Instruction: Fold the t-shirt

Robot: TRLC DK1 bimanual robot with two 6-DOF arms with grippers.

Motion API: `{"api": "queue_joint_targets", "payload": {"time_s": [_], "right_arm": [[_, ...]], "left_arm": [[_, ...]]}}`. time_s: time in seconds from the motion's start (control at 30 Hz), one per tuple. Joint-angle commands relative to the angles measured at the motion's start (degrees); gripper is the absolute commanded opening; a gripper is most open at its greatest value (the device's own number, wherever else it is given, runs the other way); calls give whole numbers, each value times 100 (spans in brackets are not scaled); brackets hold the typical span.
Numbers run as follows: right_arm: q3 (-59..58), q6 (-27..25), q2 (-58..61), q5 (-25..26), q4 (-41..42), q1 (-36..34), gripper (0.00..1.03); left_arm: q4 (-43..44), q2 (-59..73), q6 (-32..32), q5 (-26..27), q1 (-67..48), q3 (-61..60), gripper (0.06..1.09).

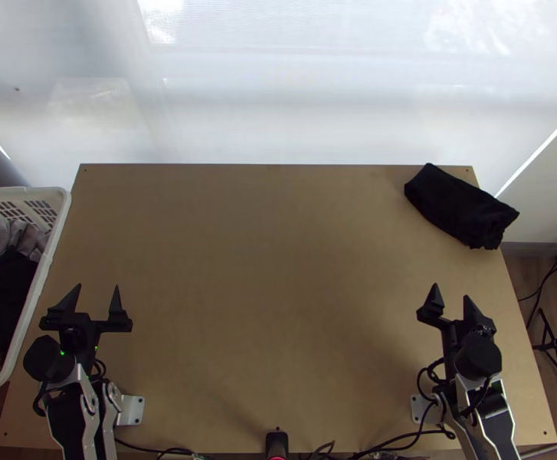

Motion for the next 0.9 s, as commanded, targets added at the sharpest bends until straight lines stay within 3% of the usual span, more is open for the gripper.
{"api": "queue_joint_targets", "payload": {"time_s": [0.0,0.53,0.67,0.77,0.87], "right_arm": [[2,2,1,2,0,1,98],[2,2,1,2,0,106,98],[11,415,1,-7,-88,106,98],[28,608,-25,-7,-70,185,98],[2,380,-25,99,159,256,98]], "left_arm": [[1,-1,2,1,2,1,104],[1,25,11,1,2,1,104],[9,-1,81,-8,2,1,104],[27,8,160,-386,55,1,104],[80,8,371,-896,64,1,104]]}}
